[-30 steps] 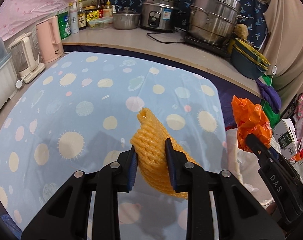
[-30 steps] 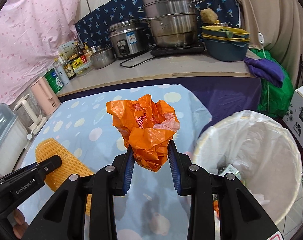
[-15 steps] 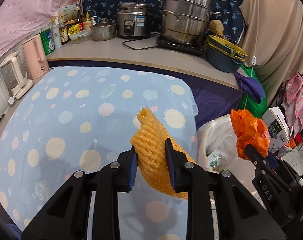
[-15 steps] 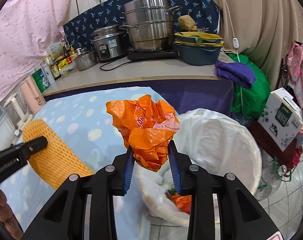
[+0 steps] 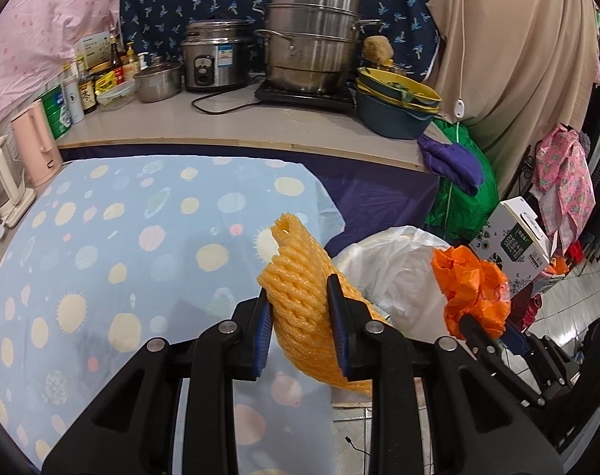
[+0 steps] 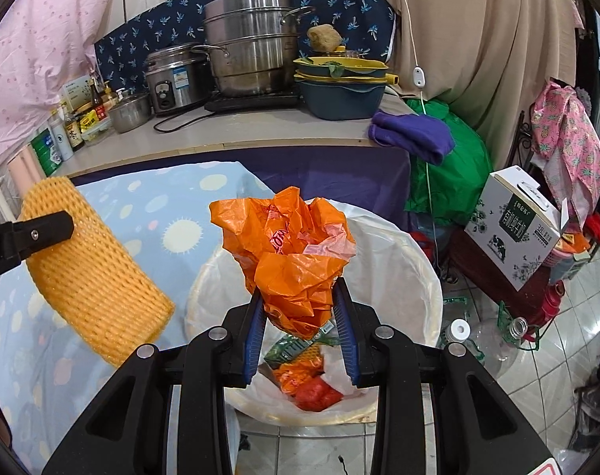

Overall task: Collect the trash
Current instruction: 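Carry the foam net and orange bag over the bin and open both grippers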

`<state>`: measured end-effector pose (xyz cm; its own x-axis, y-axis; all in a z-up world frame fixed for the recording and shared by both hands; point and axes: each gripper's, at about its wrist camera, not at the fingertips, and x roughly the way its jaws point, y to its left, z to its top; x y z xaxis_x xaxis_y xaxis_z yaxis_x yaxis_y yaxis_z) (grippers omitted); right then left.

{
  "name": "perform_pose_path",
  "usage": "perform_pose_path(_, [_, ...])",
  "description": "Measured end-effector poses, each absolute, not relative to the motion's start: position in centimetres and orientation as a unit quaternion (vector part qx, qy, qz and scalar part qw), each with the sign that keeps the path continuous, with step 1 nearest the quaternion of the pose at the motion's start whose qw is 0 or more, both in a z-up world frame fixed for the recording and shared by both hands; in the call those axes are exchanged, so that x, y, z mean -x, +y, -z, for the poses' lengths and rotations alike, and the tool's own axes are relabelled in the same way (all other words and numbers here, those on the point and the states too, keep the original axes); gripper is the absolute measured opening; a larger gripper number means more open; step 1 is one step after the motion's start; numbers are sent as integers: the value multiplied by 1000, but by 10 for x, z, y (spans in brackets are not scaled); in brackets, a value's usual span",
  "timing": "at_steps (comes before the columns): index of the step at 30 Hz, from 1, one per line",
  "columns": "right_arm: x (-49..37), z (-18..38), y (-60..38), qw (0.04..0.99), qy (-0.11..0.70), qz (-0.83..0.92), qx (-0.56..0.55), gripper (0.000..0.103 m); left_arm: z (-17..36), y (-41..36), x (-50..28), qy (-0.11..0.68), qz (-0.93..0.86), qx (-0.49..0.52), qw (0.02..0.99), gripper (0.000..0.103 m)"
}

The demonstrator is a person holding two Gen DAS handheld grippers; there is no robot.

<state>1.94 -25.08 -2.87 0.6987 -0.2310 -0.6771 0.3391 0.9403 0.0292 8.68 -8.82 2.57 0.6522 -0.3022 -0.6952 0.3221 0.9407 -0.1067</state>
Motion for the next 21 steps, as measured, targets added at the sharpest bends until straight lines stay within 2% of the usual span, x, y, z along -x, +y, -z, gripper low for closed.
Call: perform_pose_path(21, [-13, 48, -280, 904, 379, 177, -89, 32, -15, -145, -90, 385, 191, -40, 902, 25])
